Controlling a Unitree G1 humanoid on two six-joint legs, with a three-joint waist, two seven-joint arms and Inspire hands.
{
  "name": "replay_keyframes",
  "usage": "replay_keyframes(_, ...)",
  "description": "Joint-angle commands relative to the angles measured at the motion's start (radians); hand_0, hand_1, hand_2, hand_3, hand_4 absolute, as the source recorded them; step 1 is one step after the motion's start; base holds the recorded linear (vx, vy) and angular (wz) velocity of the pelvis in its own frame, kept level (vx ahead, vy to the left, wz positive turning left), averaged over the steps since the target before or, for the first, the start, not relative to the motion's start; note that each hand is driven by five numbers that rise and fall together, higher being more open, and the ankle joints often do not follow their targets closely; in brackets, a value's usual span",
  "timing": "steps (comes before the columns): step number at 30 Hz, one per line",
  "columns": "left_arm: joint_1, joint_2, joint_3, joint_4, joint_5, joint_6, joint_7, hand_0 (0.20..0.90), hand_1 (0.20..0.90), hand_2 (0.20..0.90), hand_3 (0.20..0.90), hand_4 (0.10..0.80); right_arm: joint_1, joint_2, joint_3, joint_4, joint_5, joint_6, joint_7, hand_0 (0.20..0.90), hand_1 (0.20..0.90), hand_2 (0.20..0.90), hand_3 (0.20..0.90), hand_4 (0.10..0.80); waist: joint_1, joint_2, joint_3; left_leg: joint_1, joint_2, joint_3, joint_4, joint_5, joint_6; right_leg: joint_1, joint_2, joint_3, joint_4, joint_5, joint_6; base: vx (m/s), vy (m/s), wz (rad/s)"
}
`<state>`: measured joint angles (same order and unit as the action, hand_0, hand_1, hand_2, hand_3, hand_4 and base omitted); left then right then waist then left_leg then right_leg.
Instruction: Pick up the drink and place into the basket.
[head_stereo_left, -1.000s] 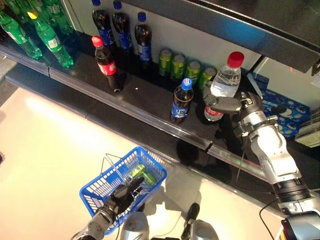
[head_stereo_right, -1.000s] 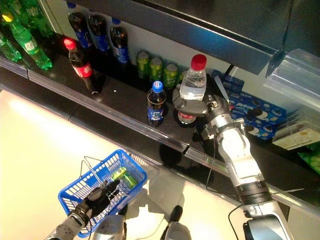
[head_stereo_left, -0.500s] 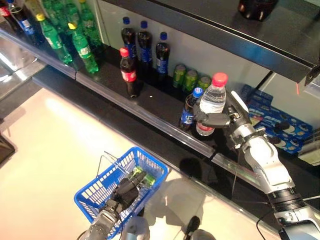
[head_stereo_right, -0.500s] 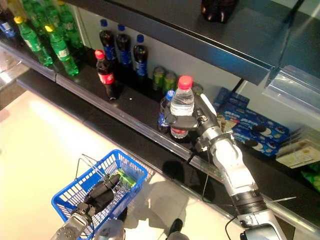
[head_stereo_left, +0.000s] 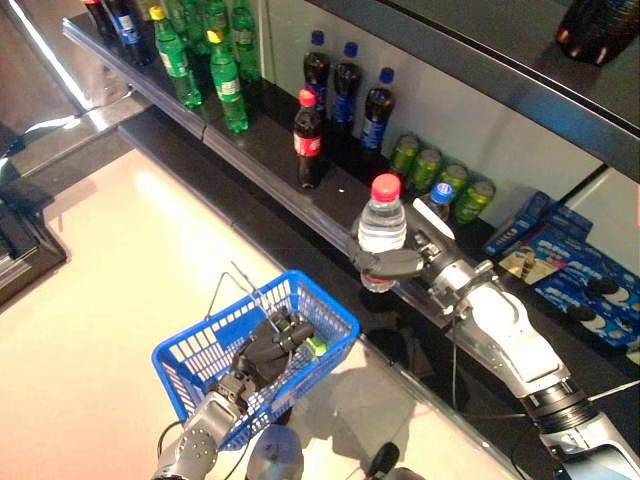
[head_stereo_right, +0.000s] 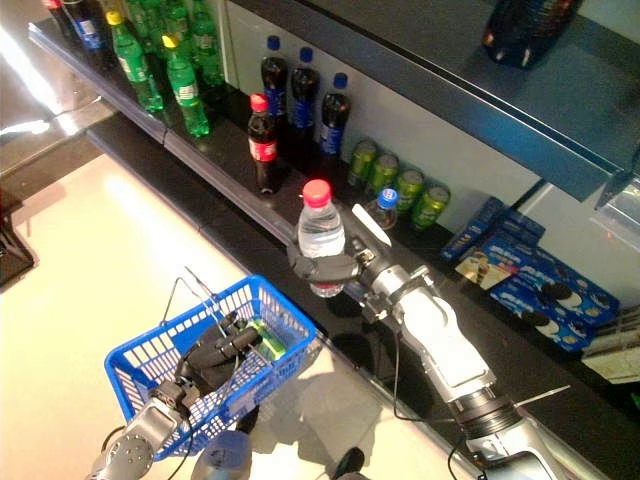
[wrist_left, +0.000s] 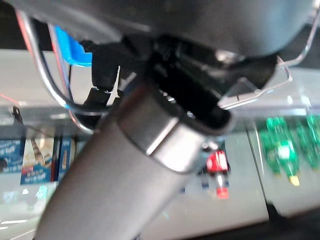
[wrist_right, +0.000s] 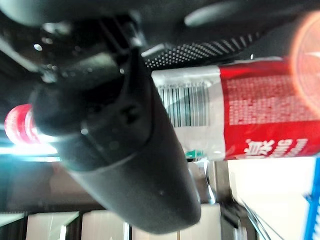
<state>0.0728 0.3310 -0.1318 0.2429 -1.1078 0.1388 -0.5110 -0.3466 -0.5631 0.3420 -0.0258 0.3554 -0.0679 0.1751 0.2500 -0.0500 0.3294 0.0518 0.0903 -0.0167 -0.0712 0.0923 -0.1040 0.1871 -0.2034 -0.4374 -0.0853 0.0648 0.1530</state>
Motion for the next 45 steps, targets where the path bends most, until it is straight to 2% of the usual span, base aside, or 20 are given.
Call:
replay_keyframes(1,-0.141,-0.013,-0.060,-0.212,-0.103,-0.146,-0.103,0.300,0.300,0.300,0.200,0.100,-0.072,0.034,0.016,-0.105,0.034,-0.139,-0.034,0.300,0.300,0.300,0.200,0.100,0.021,-0.007,-0.251,0.033,0.028,0.046,-0.016,-0.027,0.011,0.017,0.000,-0.021,0.038,-0.017,-0.020,0.006,-0.042,0.07)
replay_keyframes(11,-0.168,0.026,-0.067,-0.407,-0.048,-0.116,-0.137,0.300,0.300,0.300,0.200,0.100,-0.092,0.098,0.119,-0.077,0.016,-0.131,-0.088,0.300,0.300,0.300,0.200,0.100,0.088,-0.018,-0.253,0.011,0.010,-0.014,-0.016,-0.012,0.020,0.027,0.010,-0.045,0.056,-0.037,-0.025,0.009,-0.038,0.06)
replay_keyframes(21,-0.177,0.064,-0.092,-0.570,-0.057,-0.079,-0.190,0.300,0.300,0.300,0.200,0.100,-0.085,0.130,0.182,-0.075,0.005,-0.139,-0.119,0.300,0.300,0.300,0.200,0.100,0.125,-0.024,-0.250,-0.012,0.000,-0.067,-0.016,0.001,0.018,0.026,0.017,-0.049,0.056,-0.038,-0.026,0.003,-0.031,0.07)
replay_keyframes(45,-0.248,0.111,-0.198,-0.732,-0.078,-0.059,-0.301,0.300,0.300,0.300,0.200,0.100,-0.110,0.148,0.292,-0.016,-0.019,-0.136,-0.122,0.300,0.300,0.300,0.200,0.100,0.162,-0.026,-0.254,-0.039,-0.007,-0.114,-0.016,0.014,0.013,0.019,0.017,-0.066,0.067,-0.043,-0.026,0.001,-0.001,0.00)
